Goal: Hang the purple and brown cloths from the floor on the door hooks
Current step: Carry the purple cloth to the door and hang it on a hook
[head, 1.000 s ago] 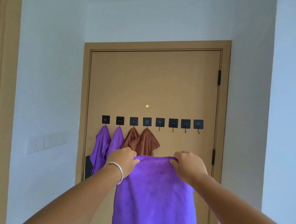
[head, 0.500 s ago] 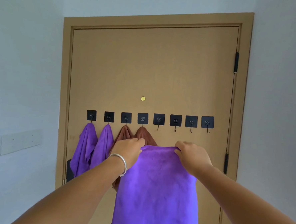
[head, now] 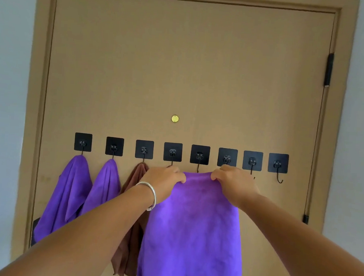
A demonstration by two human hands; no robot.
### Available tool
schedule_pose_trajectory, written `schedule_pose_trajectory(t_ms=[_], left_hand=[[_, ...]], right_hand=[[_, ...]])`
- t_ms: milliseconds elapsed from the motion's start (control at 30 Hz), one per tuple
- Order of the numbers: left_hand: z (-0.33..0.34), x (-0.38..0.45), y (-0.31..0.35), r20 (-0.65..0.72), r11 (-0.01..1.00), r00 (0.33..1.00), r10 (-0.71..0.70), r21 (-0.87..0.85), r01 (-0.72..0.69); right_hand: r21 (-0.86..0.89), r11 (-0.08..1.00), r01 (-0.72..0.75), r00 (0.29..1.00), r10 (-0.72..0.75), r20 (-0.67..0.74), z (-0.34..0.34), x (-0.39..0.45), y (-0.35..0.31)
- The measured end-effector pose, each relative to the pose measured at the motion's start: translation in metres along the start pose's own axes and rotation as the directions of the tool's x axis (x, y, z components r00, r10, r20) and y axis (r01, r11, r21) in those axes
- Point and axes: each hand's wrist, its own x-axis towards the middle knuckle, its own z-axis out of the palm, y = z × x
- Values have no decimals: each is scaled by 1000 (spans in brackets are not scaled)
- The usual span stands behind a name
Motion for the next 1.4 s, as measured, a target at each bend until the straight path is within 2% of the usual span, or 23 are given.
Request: schedule_pose_trajectory(t_ms=[167,400,700,900,967,1200,1333,1400], left_hand=[[17,37,-15,-44,999,998,-43,-1,43],[25,69,-13,-68,995,996,-52,86,58],[41,85,1,-50,986,988,-147,68,151],[58,81,18,-48,987,990,-132,89,136],[64,79,22,-61,986,987,-150,67,154],[84,70,31,-81,973,970,-229,-56,225],[89,68,31,-79,966,966,-247,-95,239],[88,69,32,-75,969,968,-239,-86,233]], right_hand=[[-8,997,-82,995,82,-57,34,27,8],[-47,988,-144,989,143,-29,48,52,18],[-167,979,-117,992,122,19,67,67,14],[-220,974,-53,991,24,-132,76,52,3],[-209,976,-58,989,28,-143,82,49,-2],[-217,974,-62,994,41,-99,100,44,-14],[-230,972,-47,998,57,33,96,48,-12],[-245,967,-69,996,80,37,86,52,-9]])
